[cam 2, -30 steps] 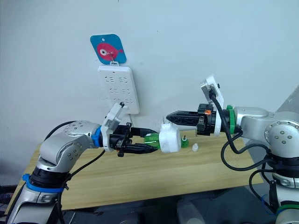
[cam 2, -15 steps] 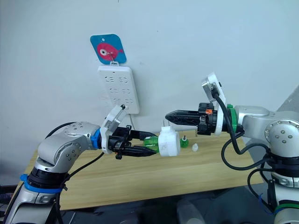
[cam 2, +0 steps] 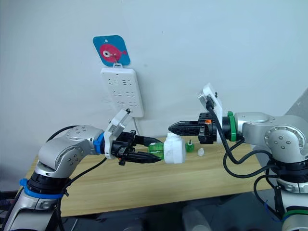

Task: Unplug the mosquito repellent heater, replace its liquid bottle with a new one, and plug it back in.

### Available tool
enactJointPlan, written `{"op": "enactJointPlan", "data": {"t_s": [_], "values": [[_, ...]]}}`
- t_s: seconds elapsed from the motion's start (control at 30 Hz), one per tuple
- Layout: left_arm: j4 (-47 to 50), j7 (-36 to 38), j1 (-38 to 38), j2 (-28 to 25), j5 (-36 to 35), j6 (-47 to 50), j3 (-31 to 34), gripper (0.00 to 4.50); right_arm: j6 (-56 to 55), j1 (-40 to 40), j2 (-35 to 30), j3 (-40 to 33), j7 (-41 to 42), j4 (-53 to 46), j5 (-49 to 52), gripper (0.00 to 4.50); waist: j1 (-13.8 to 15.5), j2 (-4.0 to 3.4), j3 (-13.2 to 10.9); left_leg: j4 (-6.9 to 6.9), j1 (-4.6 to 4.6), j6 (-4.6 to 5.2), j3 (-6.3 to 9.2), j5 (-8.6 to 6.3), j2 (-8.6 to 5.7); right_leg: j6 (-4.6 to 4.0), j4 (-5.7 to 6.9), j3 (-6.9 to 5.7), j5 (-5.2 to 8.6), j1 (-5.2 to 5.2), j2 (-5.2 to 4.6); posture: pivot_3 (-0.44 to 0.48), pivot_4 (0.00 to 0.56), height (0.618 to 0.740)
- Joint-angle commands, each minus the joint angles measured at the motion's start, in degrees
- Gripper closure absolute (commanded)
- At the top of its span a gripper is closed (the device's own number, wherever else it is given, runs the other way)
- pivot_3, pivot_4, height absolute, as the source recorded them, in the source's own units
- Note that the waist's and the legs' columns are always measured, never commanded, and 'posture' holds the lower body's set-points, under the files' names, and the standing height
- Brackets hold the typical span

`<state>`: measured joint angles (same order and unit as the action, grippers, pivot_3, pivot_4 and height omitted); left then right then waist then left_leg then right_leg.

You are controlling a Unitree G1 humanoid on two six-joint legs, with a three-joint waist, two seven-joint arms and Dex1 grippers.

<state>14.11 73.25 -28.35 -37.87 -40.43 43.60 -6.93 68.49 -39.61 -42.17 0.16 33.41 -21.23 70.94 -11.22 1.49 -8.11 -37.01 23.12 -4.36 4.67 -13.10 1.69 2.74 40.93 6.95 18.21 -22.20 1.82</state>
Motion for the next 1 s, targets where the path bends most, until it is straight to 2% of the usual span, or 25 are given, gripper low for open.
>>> {"op": "enactJointPlan", "data": {"t_s": [0.03,0.2,0.37,0.5,0.7,0.83,1.0], "values": [[2.81,0.60,-0.93,0.16,-1.76,-1.23,1.40,2.21,1.10,-0.38,-0.26,0.87,1.50,-1.20,-0.60,4.50,0.00,0.00,0.00,0.00,0.00,0.00,0.00,0.00,0.00,0.00,0.00,0.00,0.00,0.00,0.00,-0.184,0.065,0.710],[2.24,0.34,-0.28,0.35,-0.97,-2.41,1.51,2.21,0.68,-0.47,0.95,-0.28,1.24,-1.29,-0.12,4.50,-0.01,0.00,0.00,0.00,0.00,0.00,0.00,0.00,0.00,0.00,0.00,0.00,0.00,0.00,0.00,-0.184,0.061,0.710],[0.57,-2.28,1.31,1.94,0.21,-4.79,2.43,2.21,0.48,-1.03,1.80,-7.39,-2.05,1.25,7.29,4.50,0.02,0.00,0.00,0.00,0.02,0.00,0.00,0.00,0.00,0.00,-0.01,0.00,0.00,0.00,0.00,-0.183,0.060,0.710],[0.07,-6.18,3.72,4.59,1.05,-7.43,3.40,2.21,-0.60,2.20,0.86,-13.00,-8.06,1.00,12.43,3.62,0.03,0.00,0.00,0.00,0.03,0.00,0.00,0.00,0.00,0.00,-0.02,0.01,0.00,0.00,0.00,-0.191,0.061,0.710],[0.30,-13.19,5.48,9.68,-2.11,-5.65,6.41,2.21,-4.68,12.56,0.04,-19.81,-18.89,-2.62,19.71,1.39,0.09,0.01,0.01,-0.04,0.08,0.00,-0.02,0.00,-0.02,0.01,-0.02,0.04,0.00,0.00,0.00,-0.203,0.063,0.710],[0.62,-17.36,5.02,12.33,-5.98,-2.41,8.68,2.21,-8.56,23.20,0.71,-23.22,-24.63,-7.24,22.05,0.03,0.09,0.02,0.02,-0.02,0.11,0.00,-0.01,0.00,-0.01,0.01,-0.03,0.02,0.00,-0.01,0.01,-0.213,0.062,0.710],[0.44,-22.00,4.00,14.75,-10.55,1.22,11.28,2.21,-15.05,32.84,4.04,-23.03,-31.05,-12.74,24.94,0.00,-0.16,-0.03,0.10,-0.04,0.09,0.00,-0.05,0.00,0.00,0.01,-0.01,0.08,0.00,-0.02,0.02,-0.224,0.063,0.710]]}}
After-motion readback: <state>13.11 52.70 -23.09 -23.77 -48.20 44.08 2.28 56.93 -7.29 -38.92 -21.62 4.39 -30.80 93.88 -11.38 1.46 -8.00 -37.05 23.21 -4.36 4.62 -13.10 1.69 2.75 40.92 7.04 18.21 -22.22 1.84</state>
